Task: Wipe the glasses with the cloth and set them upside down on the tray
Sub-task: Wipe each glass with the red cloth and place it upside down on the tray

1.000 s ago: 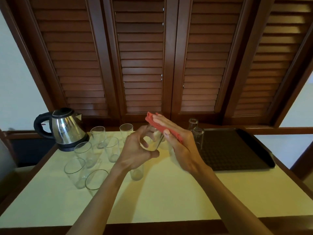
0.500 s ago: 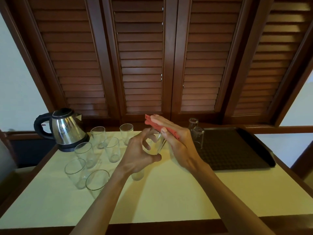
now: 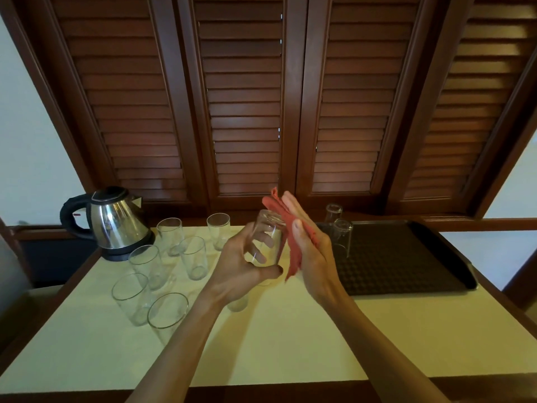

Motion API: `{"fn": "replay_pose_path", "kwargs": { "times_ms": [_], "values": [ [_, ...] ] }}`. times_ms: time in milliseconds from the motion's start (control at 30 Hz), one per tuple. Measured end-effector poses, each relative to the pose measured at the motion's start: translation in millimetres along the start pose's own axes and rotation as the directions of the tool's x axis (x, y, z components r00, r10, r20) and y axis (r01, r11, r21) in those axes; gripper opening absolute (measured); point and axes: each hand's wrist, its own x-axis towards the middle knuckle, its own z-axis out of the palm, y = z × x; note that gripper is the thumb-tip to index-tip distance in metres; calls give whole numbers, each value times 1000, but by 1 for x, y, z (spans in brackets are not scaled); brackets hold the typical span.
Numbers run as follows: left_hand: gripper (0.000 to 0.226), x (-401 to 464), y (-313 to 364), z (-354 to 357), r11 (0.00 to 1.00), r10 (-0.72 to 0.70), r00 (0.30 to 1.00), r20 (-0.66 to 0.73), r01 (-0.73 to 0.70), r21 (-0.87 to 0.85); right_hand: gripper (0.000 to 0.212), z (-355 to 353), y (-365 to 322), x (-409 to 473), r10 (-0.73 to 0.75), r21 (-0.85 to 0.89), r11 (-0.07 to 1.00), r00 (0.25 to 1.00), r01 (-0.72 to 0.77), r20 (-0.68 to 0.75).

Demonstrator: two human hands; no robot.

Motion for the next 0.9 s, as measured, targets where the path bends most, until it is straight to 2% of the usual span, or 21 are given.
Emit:
{"fn": "replay_pose_path", "kwargs": {
  "times_ms": [67,133,200,267,333,400,467,567,600,667,733,767,833,900],
  "values": [
    [63,0,4,3,997,-11,1000,-6,11,-72,47,5,2,-7,20,19,1000,1000,-20,-12],
    [50,2,13,3,970,-92,995,-45,79,-229,55,11,8,-21,15,37,999,1000,-16,21],
    [60,1,19,8,942,-155,987,-30,139,-305,67,11,6,-26,23,78,997,999,-24,25],
    [69,-1,21,19,935,-169,985,14,165,-314,63,10,0,-16,70,104,992,997,-68,-12],
    [70,0,22,25,920,-168,986,7,159,-359,60,13,-7,-15,56,34,998,998,-55,-25],
    [68,6,22,21,882,-194,978,-72,142,-450,63,19,1,-29,-38,-95,995,999,39,10],
    [67,8,20,17,875,-194,975,-109,122,-469,66,20,9,-39,-22,-109,994,1000,25,21],
    [57,-5,21,35,916,-138,989,-48,109,-386,69,8,8,-18,126,2,992,990,-126,-70],
    [55,-7,21,41,921,-126,989,-73,89,-379,69,5,6,-13,135,-4,991,987,-136,-83],
    [54,-1,24,45,909,-126,969,-212,27,-416,67,9,2,-18,91,-46,995,994,-93,-56],
    [63,10,29,42,856,-204,926,-318,12,-517,67,14,4,-38,39,-68,997,999,-40,-18],
    [71,14,29,40,823,-243,914,-324,17,-568,69,14,9,-46,38,-66,997,999,-39,-21],
    [74,12,30,41,801,-256,922,-290,34,-597,72,5,10,-43,104,22,994,992,-103,-71],
    [63,5,28,47,814,-199,954,-223,34,-580,70,-9,5,-26,211,165,968,969,-189,-129]
  ]
}}
